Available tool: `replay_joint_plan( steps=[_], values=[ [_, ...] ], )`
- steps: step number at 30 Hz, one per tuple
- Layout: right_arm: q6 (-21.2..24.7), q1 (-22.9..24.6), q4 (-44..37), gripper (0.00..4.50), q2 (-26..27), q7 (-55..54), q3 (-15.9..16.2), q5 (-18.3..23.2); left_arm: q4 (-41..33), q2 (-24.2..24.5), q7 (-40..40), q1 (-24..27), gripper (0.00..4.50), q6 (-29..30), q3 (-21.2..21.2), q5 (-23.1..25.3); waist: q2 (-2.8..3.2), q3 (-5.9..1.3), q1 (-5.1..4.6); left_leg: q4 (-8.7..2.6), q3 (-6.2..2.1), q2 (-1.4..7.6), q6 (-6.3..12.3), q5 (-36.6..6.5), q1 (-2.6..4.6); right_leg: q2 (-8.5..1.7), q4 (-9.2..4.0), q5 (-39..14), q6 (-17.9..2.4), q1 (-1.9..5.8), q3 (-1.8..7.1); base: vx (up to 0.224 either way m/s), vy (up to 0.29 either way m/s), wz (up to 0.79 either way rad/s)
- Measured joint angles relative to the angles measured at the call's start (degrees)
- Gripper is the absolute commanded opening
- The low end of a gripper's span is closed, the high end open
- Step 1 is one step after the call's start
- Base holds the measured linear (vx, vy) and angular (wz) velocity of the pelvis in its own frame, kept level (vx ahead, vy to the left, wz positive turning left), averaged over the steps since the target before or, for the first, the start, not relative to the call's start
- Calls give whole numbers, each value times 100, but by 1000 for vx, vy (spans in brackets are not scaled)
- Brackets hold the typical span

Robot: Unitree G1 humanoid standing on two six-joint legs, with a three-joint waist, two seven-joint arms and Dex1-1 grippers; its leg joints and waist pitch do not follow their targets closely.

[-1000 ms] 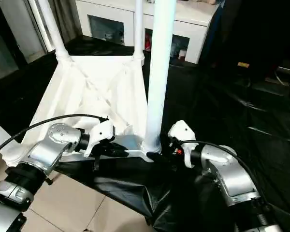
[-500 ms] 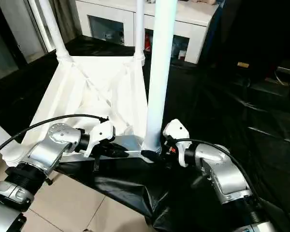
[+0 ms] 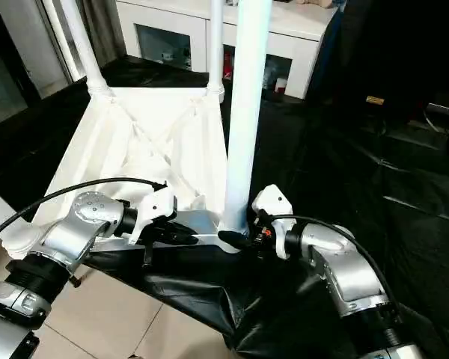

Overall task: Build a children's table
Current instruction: Rotate leg to tighten

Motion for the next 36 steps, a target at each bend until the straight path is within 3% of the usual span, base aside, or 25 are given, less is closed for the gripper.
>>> replay_joint_plan(
  steps=[3,6,7,10,12,15,16,18,20,27,32,36],
  values=[
    [18,23,60,270,279,-421,-83,-12,45,-41,197,-2,0,34,36,24,-1,0,-35,7,0,0,-18,-9,1,0,6,7,-7,6,3,0,0,0],
    [156,-88,356,270,1037,-1759,-538,-105,439,-421,1029,-226,0,127,127,236,-4,-1,-110,10,-2,-1,-28,-3,11,0,5,33,-22,13,5,0,0,0],
    [165,-125,402,270,1073,-1934,-563,-106,474,-483,1145,-255,0,155,116,260,-4,-1,-126,9,-2,-1,-30,-2,13,0,-1,38,-20,12,6,0,0,0],
    [160,-189,512,270,1358,-2564,-689,-211,744,-754,1652,-405,0,162,113,378,-4,-1,-127,8,-4,-2,-30,-2,31,0,1,45,-7,23,6,0,0,0],
    [39,-409,829,270,1732,-3482,-859,-513,1299,-1251,2381,-759,0,263,109,544,-4,-1,-95,8,-3,-3,-34,15,26,-1,-5,47,7,28,10,0,0,0],
    [-126,-478,994,270,1755,-3915,-880,-793,1589,-1614,2829,-907,0,319,99,644,23,-18,-68,6,2,-10,-30,17,31,-11,-22,45,12,46,16,0,0,0],
    [-164,-478,1022,270,1757,-3920,-879,-811,1635,-1624,2845,-924,0,317,95,649,32,-23,-62,6,2,-11,-30,17,39,-11,-22,44,14,53,16,0,0,0],
    [-245,-472,1071,325,1765,-3918,-879,-814,1696,-1625,2845,-952,0,296,79,655,35,-26,-46,1,-2,-10,-30,16,51,-11,-22,39,23,65,11,0,0,0],
    [-301,-444,1070,341,1766,-3840,-871,-832,1701,-1596,2852,-957,0,260,58,662,32,-24,-44,-5,-3,-9,-30,16,53,-9,-23,38,23,66,9,0,0,0],
    [-377,-377,727,402,1359,-2699,-637,-624,1669,-1245,2481,-926,0,65,101,637,8,-9,-166,-30,-11,-6,-30,16,40,0,-24,41,30,53,3,0,0,0],
    [-324,-354,299,406,582,-1536,-382,-438,1279,-844,1687,-683,0,-189,87,498,6,-8,-145,-48,-14,-5,-31,16,30,3,-22,45,26,31,-1,0,0,0],
    [-185,-286,-24,406,115,-578,-226,-197,687,-419,580,-359,0,-290,-21,222,11,-10,-61,-45,-11,-2,-29,18,-5,2,-21,46,4,-1,-6,0,0,0]
  ],
)
